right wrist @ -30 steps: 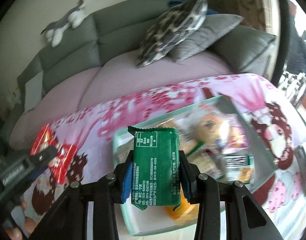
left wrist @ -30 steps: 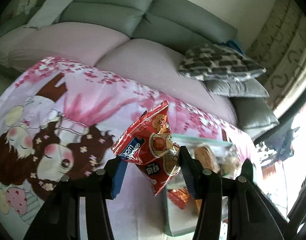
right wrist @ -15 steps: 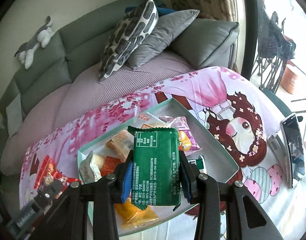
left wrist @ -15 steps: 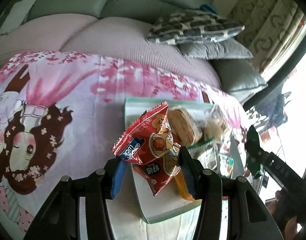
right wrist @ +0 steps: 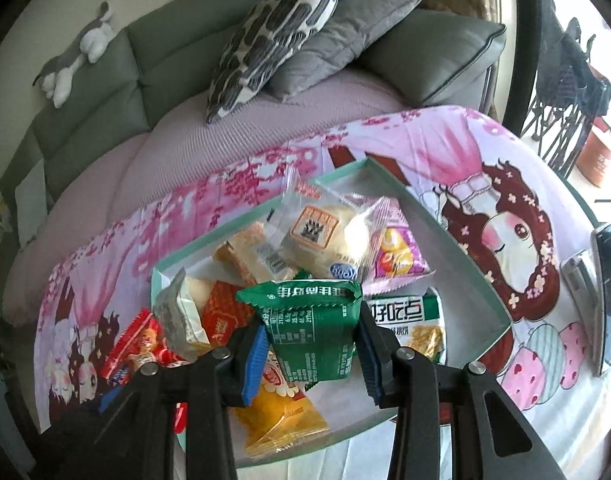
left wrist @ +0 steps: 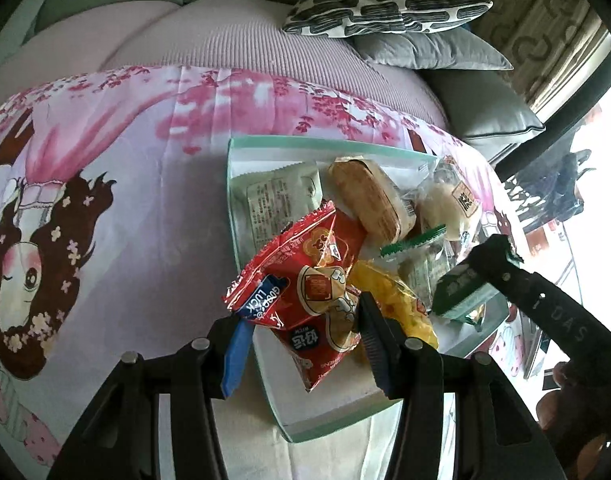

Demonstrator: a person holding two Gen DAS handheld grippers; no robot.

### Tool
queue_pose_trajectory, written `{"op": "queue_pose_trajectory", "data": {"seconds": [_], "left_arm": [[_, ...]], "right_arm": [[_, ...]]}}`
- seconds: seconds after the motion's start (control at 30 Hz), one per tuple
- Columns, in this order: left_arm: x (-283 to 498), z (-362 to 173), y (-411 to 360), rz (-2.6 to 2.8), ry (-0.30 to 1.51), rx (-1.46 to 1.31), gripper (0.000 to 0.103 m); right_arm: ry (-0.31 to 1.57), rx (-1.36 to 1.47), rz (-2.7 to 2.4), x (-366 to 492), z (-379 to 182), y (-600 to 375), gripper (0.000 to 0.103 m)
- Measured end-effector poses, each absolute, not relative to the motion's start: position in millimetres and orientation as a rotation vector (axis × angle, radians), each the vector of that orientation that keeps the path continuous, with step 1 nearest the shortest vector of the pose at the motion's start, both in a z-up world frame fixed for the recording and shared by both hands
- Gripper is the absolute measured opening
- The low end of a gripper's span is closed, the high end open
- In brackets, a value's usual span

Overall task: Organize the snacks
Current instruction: 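Carry both packets to the white tray and open both tools to release them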

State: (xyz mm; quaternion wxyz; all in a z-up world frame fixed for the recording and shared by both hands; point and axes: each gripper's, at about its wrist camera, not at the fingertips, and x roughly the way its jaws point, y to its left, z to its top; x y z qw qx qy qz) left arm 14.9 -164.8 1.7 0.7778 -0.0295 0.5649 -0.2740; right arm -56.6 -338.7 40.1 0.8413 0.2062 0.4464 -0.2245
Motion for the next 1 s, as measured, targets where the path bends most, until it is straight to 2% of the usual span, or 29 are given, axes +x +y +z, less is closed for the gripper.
{"op": "queue_pose_trajectory", "data": {"seconds": [0.33,0.5,0.57,0.67,0.73,0.8,0.87,0.93,1.0], "left_arm": [[18.3,-3.3,-166.0,-0.597,1.234,-0.079,0.054],[21.9,-8.7,-164.6,-0.575,1.239,-0.071,0.066],[24.1,-11.2,-163.1,-0.573,1.246,-0.081,0.077],[25.7,-11.9,-160.9,-0.573,1.247,-0.095,0.085],[26.3,-11.5,-159.6,-0.571,1.243,-0.1,0.089],[26.9,-11.5,-158.9,-0.569,1.243,-0.101,0.092],[27.7,-10.7,-158.9,-0.565,1.242,-0.104,0.099],[28.0,-8.2,-156.1,-0.558,1.231,-0.116,0.103],[28.5,-4.8,-150.9,-0.52,1.213,-0.121,0.103]], "right_arm": [[0.978,0.421,-0.478,-50.5,30.6,-336.8,0.043],[0.992,0.405,-0.478,-46.1,27.3,-334.7,0.044],[0.997,0.402,-0.481,-45.2,26.1,-334.4,0.044],[1.005,0.403,-0.484,-44.1,23.4,-334.8,0.051],[0.999,0.404,-0.487,-43.8,24.1,-335.3,0.064],[0.992,0.402,-0.493,-44.0,25.1,-336.0,0.073],[0.994,0.401,-0.5,-44.0,24.3,-336.9,0.078],[0.995,0.41,-0.509,-44.3,23.1,-338.8,0.09],[0.992,0.42,-0.518,-46.1,22.5,-341.4,0.099]]}}
